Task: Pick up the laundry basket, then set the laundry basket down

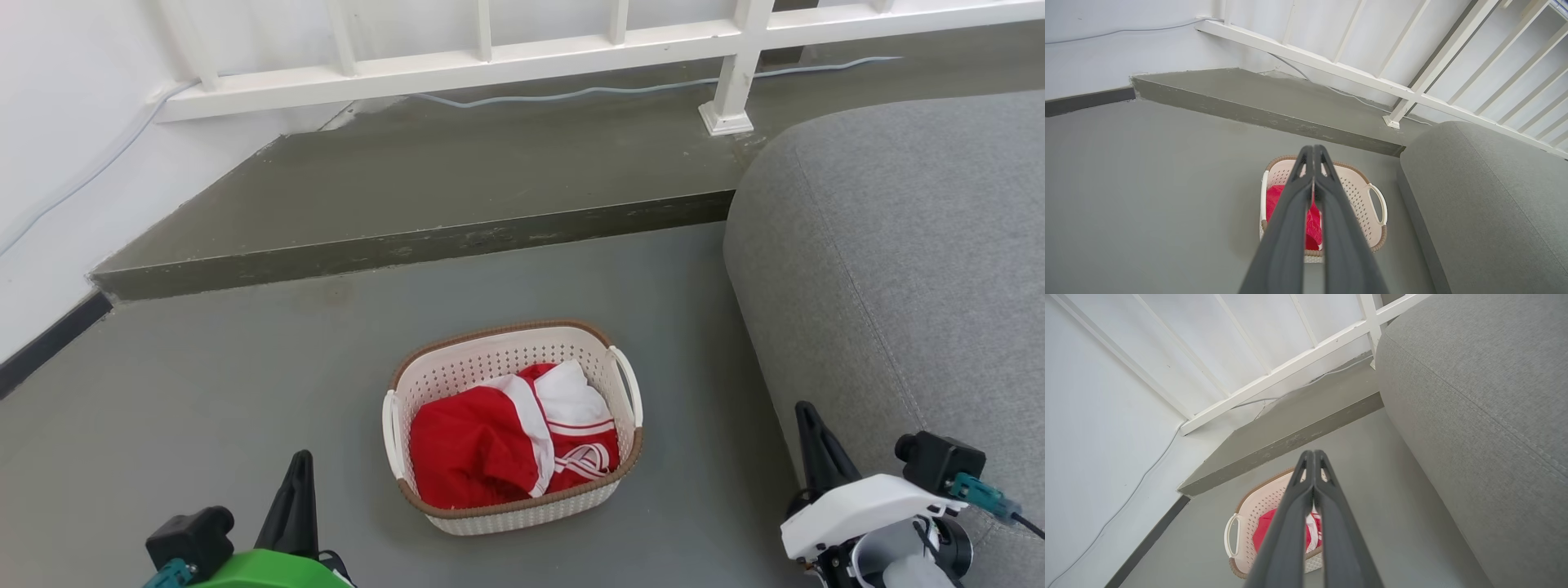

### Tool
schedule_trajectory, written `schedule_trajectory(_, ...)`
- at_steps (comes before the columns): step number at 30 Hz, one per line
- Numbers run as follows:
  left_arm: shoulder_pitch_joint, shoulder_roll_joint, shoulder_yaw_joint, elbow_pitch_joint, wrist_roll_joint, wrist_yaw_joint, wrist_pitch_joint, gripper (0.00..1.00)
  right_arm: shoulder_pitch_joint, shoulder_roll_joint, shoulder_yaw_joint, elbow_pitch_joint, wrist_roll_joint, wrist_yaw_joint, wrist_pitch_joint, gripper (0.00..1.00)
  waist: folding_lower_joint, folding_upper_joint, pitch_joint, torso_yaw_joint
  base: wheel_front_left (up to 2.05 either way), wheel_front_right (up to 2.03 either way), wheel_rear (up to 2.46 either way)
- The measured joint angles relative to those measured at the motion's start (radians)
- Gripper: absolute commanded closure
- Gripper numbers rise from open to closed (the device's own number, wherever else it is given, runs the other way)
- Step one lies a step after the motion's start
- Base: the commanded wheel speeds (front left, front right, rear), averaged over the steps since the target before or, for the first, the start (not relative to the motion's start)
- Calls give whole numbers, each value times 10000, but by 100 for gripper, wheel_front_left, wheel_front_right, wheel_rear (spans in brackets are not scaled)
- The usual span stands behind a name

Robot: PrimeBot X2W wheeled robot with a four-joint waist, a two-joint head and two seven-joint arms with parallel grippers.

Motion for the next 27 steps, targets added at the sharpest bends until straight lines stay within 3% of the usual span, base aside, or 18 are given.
schedule_trajectory(27, -286, 109, 704, 265, -3576, -349, 811, 100, -264, 52, -1049, -4, 3346, 554, 830, 100, 0, 0, -58, 31, 0, 0, 0)
